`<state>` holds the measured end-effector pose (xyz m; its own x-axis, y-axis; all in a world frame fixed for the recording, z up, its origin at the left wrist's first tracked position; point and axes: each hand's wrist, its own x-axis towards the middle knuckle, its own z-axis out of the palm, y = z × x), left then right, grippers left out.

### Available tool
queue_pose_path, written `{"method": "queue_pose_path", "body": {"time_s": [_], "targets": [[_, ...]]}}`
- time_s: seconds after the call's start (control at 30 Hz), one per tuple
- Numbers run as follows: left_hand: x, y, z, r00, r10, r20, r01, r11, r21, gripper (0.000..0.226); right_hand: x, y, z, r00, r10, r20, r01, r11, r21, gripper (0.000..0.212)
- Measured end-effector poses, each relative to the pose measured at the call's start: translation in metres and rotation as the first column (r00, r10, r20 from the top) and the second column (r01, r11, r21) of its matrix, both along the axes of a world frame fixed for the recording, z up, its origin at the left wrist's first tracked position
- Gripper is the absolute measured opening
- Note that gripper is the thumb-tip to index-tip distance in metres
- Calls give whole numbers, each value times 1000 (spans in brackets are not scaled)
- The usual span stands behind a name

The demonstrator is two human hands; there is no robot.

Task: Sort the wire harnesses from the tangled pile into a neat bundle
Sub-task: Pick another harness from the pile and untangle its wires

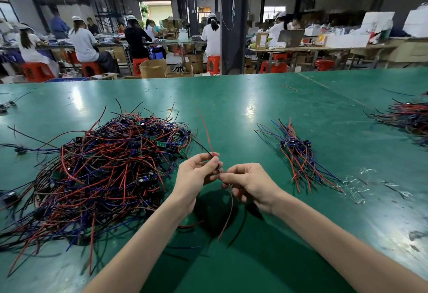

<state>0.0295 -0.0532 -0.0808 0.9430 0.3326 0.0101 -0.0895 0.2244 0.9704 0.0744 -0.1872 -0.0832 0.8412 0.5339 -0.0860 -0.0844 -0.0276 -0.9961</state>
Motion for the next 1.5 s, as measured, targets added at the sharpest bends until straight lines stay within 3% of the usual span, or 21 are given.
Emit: {"method": "queue_pose_path", "body": {"time_s": [0.23,0.43,0.8,1.5], "targets": [[1,11,11,999,33,37,-23,972,-234,8,1,-3,1,997,61,41,-58,996,-66,9],[2,14,13,1000,8,25,-1,958,-286,8,-5,-5,5,972,225,72,-217,971,-99,13],[5,25,11,997,77,-20,-80,960,-268,6,-14,-11,15,823,565,59,-544,814,-204,21],[3,21,13,997,42,-66,-58,966,-250,8,-6,-19,25,739,674,-23,-647,700,-303,26]]}}
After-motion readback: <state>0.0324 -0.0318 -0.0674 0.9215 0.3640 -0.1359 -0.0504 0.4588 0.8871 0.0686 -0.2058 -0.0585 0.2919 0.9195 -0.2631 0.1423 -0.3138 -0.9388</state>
